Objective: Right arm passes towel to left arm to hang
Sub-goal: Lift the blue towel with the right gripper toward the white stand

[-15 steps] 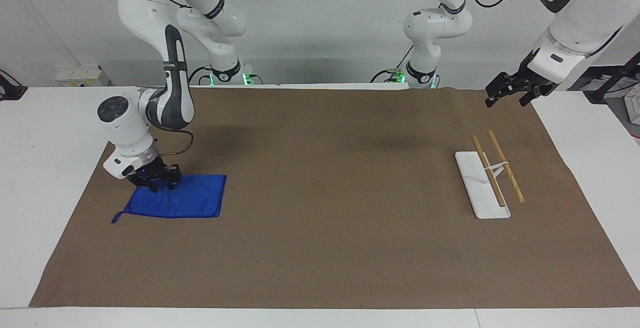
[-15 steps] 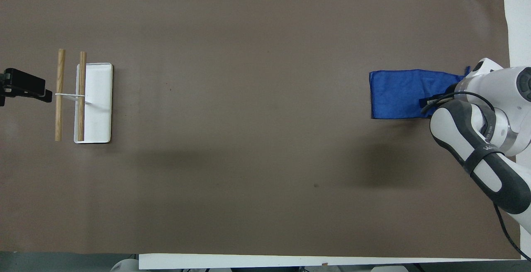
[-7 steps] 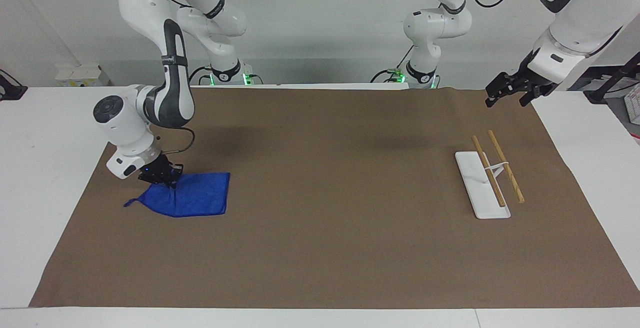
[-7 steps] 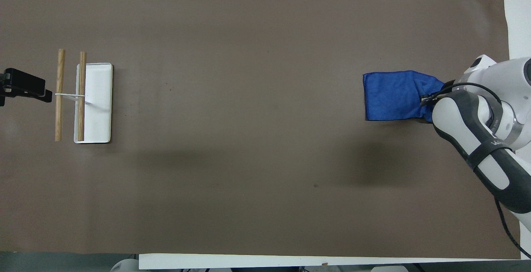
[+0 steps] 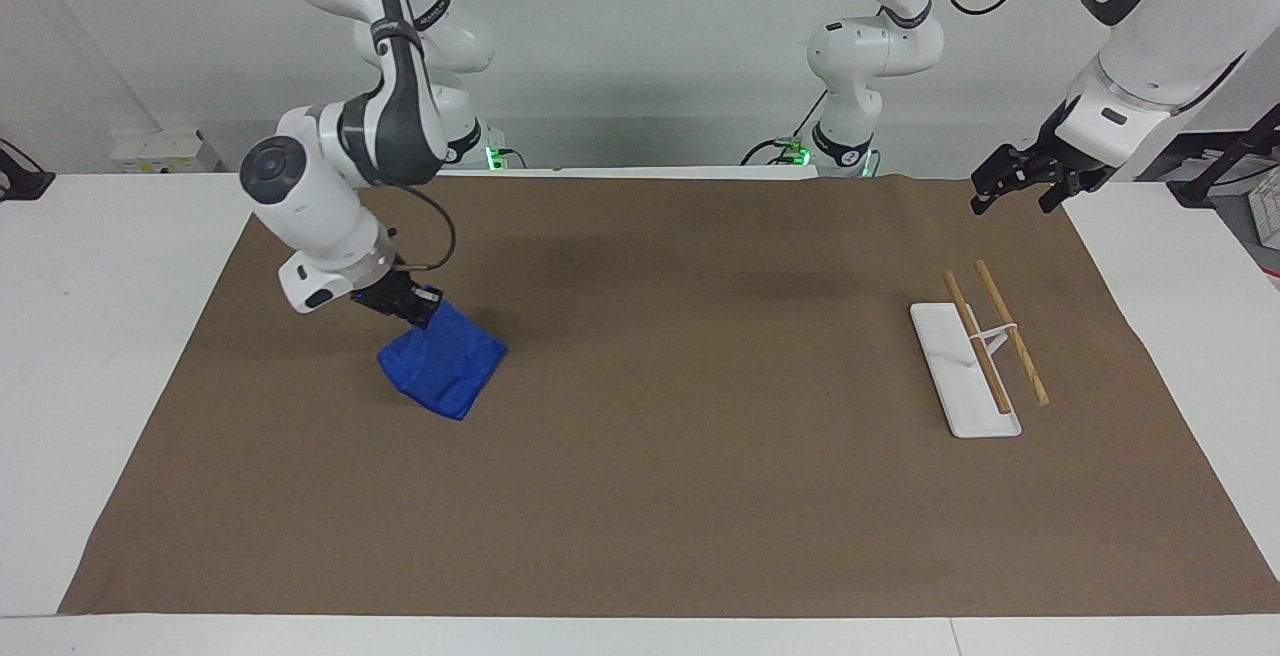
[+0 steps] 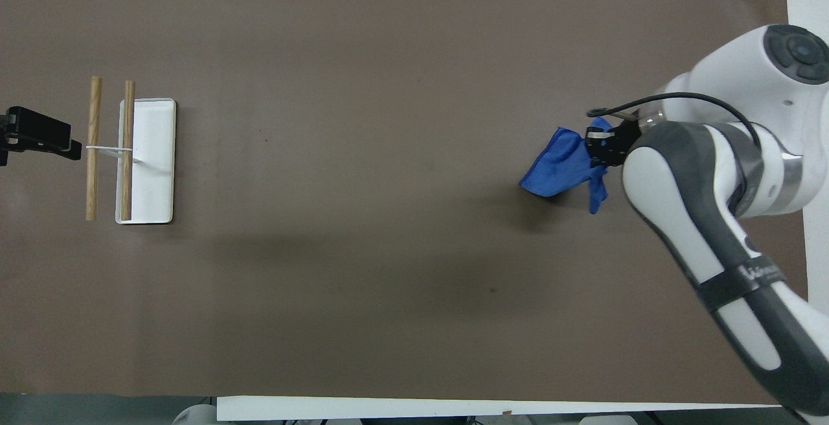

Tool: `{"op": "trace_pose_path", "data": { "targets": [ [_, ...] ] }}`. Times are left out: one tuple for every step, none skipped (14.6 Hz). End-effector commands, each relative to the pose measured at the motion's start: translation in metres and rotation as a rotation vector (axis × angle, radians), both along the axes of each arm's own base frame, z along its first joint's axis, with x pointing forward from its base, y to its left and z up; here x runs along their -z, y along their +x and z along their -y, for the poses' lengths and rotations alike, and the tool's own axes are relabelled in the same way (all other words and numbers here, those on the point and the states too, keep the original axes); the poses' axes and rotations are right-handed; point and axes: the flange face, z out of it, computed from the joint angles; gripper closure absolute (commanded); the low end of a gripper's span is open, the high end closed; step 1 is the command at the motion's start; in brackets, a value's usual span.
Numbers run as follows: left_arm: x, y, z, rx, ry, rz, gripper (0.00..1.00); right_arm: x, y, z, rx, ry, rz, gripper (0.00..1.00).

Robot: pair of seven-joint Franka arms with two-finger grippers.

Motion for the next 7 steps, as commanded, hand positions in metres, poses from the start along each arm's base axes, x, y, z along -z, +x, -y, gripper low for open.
{"op": "trace_pose_path", "data": {
  "targets": [
    [0.001,-0.002,-0.001,-0.009,-0.006,0.004,0.00,-0.031,-0.002,-0.076,0.264,0.096,-0.043,1.00],
    [0.001,-0.002,0.000,-0.008,-0.006,0.002,0.00,-0.038,-0.005,-0.098,0.308,0.145,-0.048,1.00],
    [0.001,-0.002,0.000,-0.008,-0.006,0.004,0.00,-0.045,-0.009,-0.117,0.353,0.194,-0.057,1.00],
    [0.001,-0.002,-0.001,-0.009,-0.006,0.004,0.00,-0.055,-0.010,-0.133,0.406,0.245,-0.059,1.00],
    [0.001,-0.002,0.000,-0.008,-0.006,0.004,0.00,-0.065,-0.012,-0.150,0.460,0.295,-0.063,1.00],
    [0.001,-0.002,0.000,-0.008,-0.006,0.004,0.00,-0.072,-0.013,-0.167,0.501,0.354,-0.069,1.00],
    [0.001,-0.002,0.000,-0.008,-0.006,0.002,0.00,-0.080,-0.017,-0.186,0.541,0.417,-0.089,1.00]
  ]
}}
